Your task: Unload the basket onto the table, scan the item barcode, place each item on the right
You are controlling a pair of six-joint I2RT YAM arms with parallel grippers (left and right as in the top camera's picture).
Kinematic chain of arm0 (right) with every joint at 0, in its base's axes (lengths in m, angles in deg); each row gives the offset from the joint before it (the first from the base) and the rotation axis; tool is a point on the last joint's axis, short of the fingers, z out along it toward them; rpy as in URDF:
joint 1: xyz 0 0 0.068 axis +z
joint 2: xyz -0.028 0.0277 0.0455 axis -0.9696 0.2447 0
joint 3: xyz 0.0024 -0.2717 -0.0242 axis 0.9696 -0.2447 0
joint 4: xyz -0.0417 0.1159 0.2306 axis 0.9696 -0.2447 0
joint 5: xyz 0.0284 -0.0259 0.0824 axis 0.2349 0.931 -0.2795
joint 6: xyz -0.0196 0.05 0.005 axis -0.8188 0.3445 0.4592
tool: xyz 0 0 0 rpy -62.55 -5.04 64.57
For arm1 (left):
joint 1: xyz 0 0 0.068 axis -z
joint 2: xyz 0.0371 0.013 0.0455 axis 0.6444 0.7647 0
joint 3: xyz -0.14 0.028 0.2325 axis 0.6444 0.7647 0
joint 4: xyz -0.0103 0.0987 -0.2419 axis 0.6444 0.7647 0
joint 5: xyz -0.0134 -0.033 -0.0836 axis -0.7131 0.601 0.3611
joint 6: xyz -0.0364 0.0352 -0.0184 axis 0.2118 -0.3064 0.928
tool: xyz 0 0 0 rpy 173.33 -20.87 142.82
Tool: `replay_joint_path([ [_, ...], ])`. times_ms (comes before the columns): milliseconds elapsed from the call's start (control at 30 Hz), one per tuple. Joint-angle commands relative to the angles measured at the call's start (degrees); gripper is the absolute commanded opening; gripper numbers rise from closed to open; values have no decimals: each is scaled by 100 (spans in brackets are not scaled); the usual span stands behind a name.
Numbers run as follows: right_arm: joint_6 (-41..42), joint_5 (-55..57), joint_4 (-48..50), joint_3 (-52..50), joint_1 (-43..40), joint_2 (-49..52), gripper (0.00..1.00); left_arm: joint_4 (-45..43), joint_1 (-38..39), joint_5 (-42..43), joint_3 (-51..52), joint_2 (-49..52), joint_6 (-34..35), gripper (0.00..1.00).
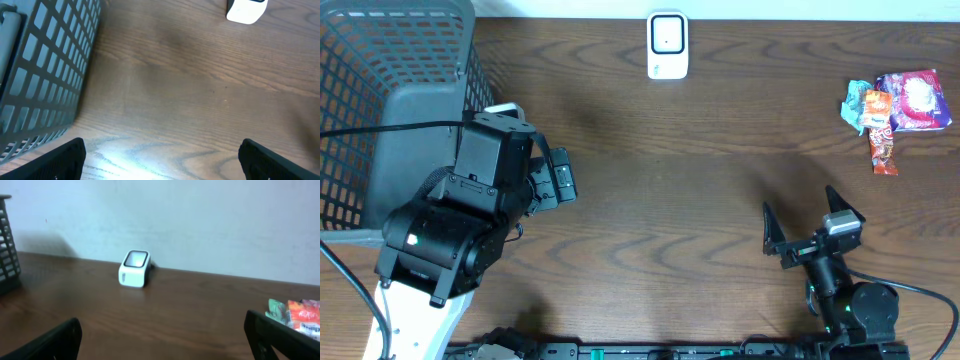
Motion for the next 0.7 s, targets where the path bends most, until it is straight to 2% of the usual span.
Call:
replay_joint_path([
  [0, -50, -55, 273, -284, -35, -251, 99, 15, -13, -31, -22, -11, 11, 98],
  [167, -50, -55, 575, -625, -52, -654, 99, 15, -13, -31, -22, -11, 11, 98],
  [400, -55, -37, 837, -890, -166, -643, 99, 15, -13, -31, -22, -11, 11, 98],
  [567, -216, -4, 682, -883, -181, -643, 99, 15, -13, -28, -22, -11, 11, 98],
  [667, -243, 120, 229, -883, -192, -643, 99, 15, -13, -31, -22, -11, 11, 98],
])
